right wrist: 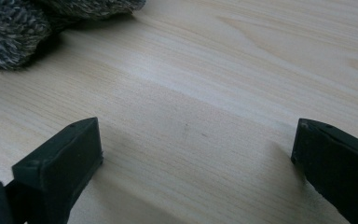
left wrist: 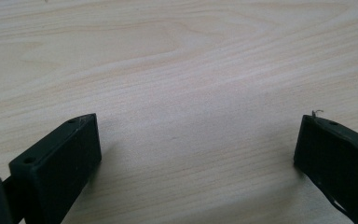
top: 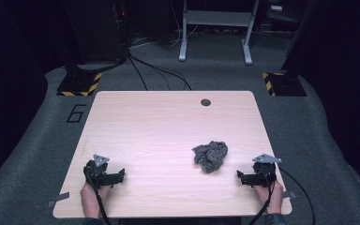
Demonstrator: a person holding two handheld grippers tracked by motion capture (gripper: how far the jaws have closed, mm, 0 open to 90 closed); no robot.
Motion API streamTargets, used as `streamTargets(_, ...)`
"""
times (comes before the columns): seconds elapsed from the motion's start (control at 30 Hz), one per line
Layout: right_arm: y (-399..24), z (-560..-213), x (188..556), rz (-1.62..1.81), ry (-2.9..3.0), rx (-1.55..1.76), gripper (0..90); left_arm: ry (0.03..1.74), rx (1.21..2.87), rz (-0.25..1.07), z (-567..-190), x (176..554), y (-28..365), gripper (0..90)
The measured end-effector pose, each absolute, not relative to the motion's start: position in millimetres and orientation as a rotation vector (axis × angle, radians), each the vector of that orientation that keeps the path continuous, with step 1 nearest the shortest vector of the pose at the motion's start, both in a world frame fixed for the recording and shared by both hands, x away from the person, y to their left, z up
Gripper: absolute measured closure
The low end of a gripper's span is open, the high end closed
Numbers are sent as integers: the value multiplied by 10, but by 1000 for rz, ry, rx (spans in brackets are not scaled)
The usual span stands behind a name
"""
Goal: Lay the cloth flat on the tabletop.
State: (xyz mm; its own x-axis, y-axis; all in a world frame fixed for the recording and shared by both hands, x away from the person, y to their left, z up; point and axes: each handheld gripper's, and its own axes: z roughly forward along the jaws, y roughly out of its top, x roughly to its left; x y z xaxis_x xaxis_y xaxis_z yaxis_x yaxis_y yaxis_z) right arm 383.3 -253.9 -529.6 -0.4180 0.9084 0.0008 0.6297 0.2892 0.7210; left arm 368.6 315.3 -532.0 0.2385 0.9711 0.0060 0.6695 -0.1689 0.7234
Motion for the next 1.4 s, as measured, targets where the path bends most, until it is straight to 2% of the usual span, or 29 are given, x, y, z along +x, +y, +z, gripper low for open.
streamTargets(0.4, -2543, -5295, 3831, 918, 2155, 1380, 14, 1497, 1920, 643, -5317, 3683, 3156, 5)
streamTargets(0.53, -2553, -5287, 3827, 922, 2146, 1393, 41, 1497, 1919, 642, -5317, 3683, 3156, 5)
streamTargets(0.7, -2558, -5285, 3852, 901, 2160, 1392, 0, 1500, 1919, 644, -5317, 3680, 3158, 4)
streamTargets(0.93, -2555, -5248, 3849, 957, 2162, 1443, 23, 1499, 1919, 643, -5317, 3681, 3159, 4)
streamTargets(1.17, -2263, -4968, 3833, 1035, 2206, 1365, 55, 1499, 1918, 644, -5317, 3681, 3159, 4)
streamTargets(1.4, -1799, -4648, 3903, 1080, 2248, 1262, 145, 1498, 1913, 650, -5322, 3681, 3157, 4)
